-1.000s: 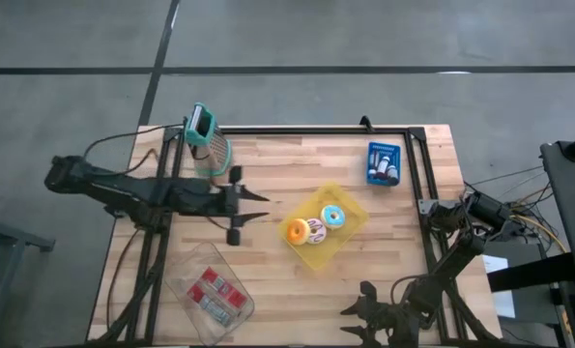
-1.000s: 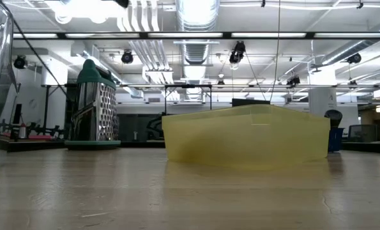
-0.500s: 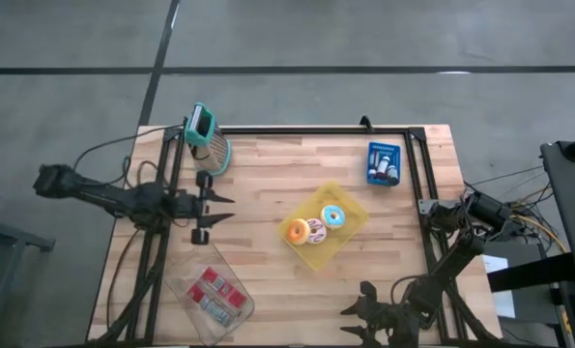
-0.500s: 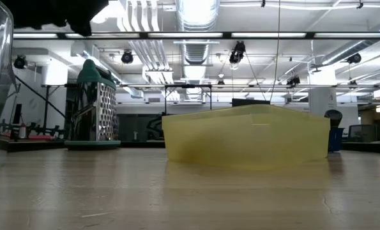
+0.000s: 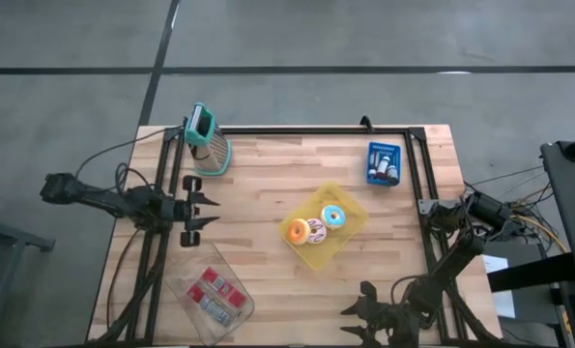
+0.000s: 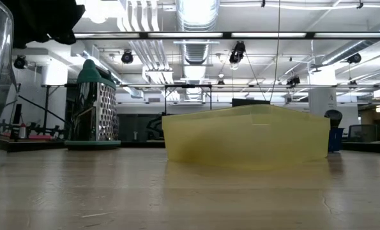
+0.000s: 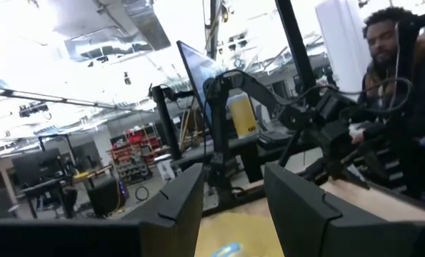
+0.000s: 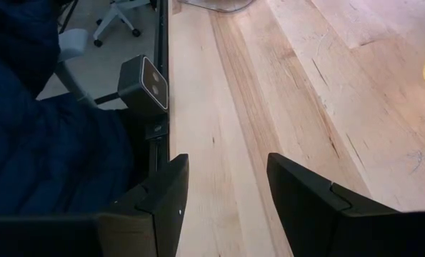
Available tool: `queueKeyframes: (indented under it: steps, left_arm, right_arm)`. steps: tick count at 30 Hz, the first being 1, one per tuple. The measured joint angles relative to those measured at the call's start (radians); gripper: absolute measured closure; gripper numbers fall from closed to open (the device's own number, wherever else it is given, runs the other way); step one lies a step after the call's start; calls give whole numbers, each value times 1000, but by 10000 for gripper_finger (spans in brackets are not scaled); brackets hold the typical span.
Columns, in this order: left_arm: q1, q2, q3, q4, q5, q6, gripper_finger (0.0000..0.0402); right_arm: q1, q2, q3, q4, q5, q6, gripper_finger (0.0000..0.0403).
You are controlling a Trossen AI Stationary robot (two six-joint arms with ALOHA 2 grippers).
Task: Pick & Place Food Item
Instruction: Return to home position
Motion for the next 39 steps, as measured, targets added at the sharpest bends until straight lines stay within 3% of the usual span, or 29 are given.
queueKeyframes:
  steps: [12,18,25,39]
  left_arm:
    - [0,-228,0,-235,-2,95,250]
    - [0,-360,0,-350,-64,117,250]
    - [0,-356,0,-376,-208,123,250]
    - [0,-343,0,-416,-215,164,250]
  right_arm:
    - [0,0,0,0,0,0,216]
    - [0,0,0,0,0,0,216]
    - [0,0,0,0,0,0,216]
    - [0,0,0,0,0,0,216]
